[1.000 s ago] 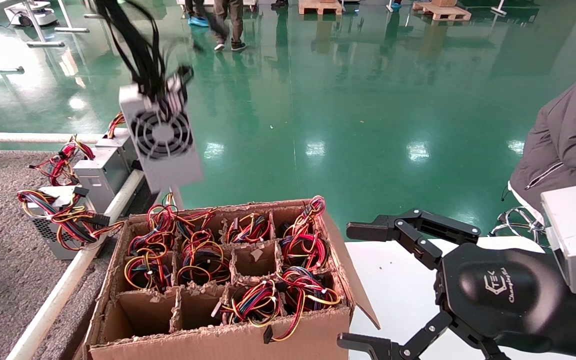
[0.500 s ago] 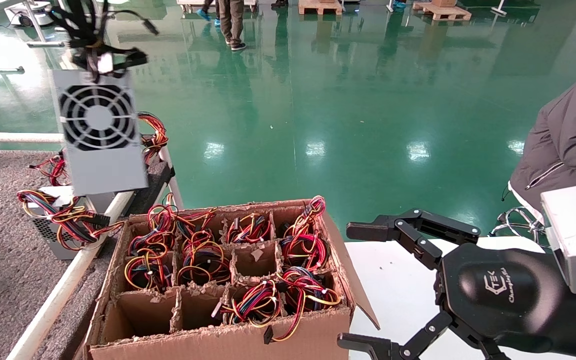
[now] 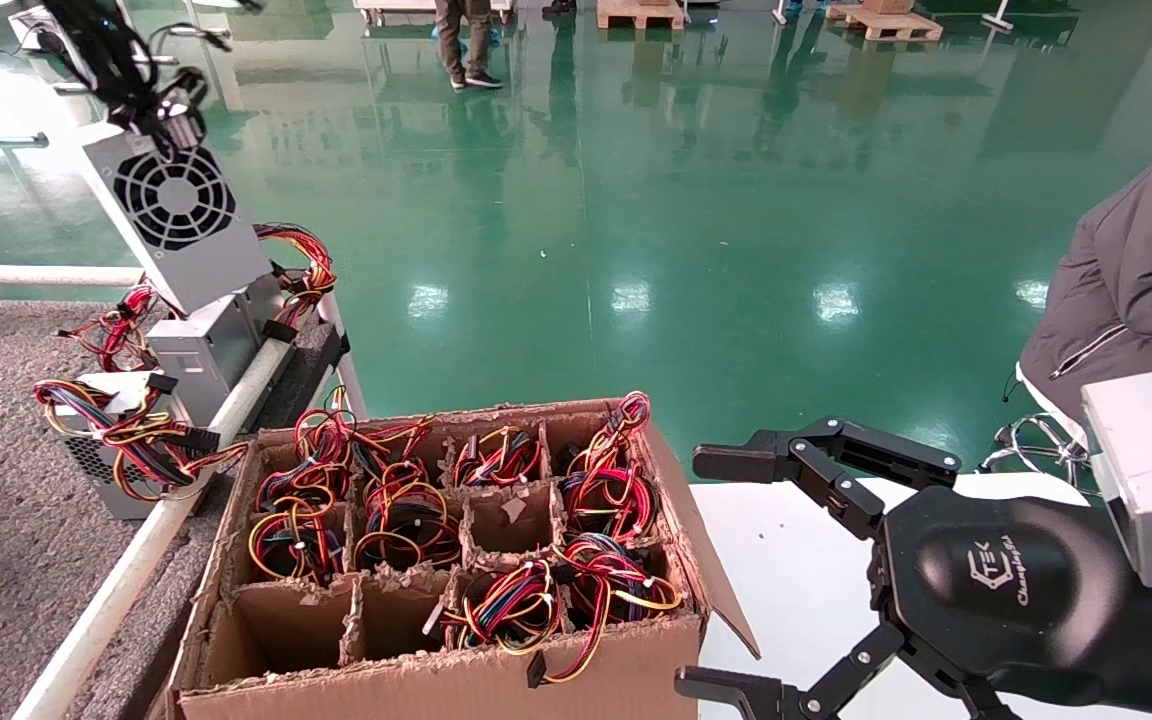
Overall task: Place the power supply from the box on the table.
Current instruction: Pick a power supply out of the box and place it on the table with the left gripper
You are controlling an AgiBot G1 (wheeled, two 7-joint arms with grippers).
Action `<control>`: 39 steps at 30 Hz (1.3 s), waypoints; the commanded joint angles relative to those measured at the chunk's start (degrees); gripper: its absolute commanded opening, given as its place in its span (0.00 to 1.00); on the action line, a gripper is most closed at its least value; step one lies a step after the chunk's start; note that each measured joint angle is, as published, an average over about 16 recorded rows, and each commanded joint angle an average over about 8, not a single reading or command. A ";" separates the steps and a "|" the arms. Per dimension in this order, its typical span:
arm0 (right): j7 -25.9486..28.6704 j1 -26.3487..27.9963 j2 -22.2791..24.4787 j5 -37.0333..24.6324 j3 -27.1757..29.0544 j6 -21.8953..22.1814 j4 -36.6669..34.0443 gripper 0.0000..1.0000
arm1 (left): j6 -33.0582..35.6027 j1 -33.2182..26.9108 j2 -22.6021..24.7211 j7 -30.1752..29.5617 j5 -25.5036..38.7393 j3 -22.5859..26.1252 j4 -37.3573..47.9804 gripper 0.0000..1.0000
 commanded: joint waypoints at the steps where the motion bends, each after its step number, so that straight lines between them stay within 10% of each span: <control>1: 0.00 0.00 0.00 0.00 0.00 0.00 0.00 1.00 | -0.68 -0.24 -0.23 0.41 0.82 0.60 0.97 0.00; 39: 0.00 0.00 0.00 0.00 0.00 0.00 0.00 1.00 | -13.28 -1.69 -1.42 2.23 10.20 8.55 10.47 0.00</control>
